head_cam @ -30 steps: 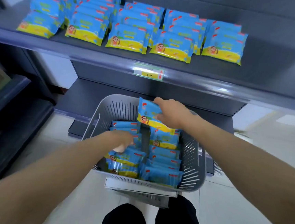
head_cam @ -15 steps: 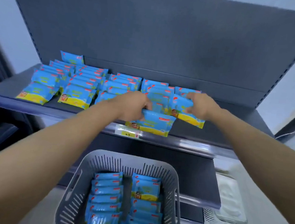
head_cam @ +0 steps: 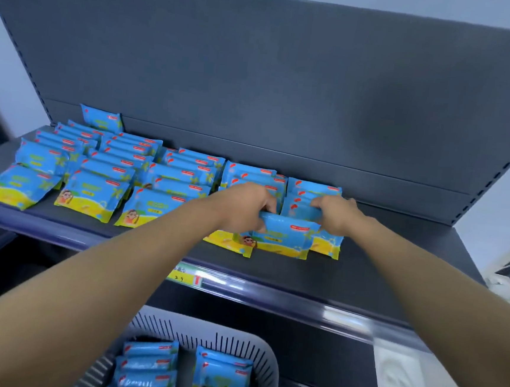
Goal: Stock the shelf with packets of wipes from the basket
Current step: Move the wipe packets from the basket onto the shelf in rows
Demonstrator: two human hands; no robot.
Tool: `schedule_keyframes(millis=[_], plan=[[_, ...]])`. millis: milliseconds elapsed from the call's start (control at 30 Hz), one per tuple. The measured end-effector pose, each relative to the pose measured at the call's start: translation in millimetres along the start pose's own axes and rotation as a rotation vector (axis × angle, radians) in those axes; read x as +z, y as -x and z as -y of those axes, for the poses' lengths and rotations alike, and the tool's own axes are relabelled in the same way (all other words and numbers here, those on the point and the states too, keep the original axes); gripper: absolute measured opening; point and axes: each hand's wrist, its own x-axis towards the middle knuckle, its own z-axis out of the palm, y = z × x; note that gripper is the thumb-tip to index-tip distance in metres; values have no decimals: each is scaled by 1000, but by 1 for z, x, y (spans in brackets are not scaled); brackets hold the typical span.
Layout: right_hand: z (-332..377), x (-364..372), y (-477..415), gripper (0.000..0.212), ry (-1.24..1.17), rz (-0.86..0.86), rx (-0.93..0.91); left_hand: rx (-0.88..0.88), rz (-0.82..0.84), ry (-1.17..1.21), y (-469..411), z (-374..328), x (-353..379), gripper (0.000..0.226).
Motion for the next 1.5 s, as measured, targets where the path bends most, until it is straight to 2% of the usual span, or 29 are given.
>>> schedule_keyframes(millis=[33,133,233,333,433,533,667,833,933,1067,1300,1400,1500], plan=[[-4,-1,-6,17,16,-9,-8,-4,7,18,-7,-1,2,14],[-12,-3,-21,22,19,-26,-8,-10,44,51,-25,-6,11,14],[-18,-3,-27,34,-44,-68,-11,-17,56,54,-41,-10,21,18],[-23,0,-25,35,-154,-106,-26,-31,51,27,-55,-13,30,20],[-31,-1,-18,29,-303,-144,-25,-45,26,-60,-68,-17,38,24],[-36,-7,-6,25,-360,-255,1,-52,-15,-176,-81,-19,47,35],[-33,-11,14,24,-348,-322,5,-39,-53,-361,-95,-22,57,40],[-20,-15,37,28,-247,-395,-17,-19,-166,-436,-90,-25,63,46],[-7,-18,52,33,-181,-475,-24,2,-241,-388,-73,-26,52,49],[21,-22,77,41,-123,-614,-77,82,-423,-285,-29,-26,28,49],[94,-29,131,40,-153,-846,-188,210,-733,-169,81,-23,1,44],[132,-11,153,40,-209,-830,-239,223,-746,-147,124,-14,8,45],[168,28,167,39,-188,-727,-292,207,-692,-152,159,3,37,44]])
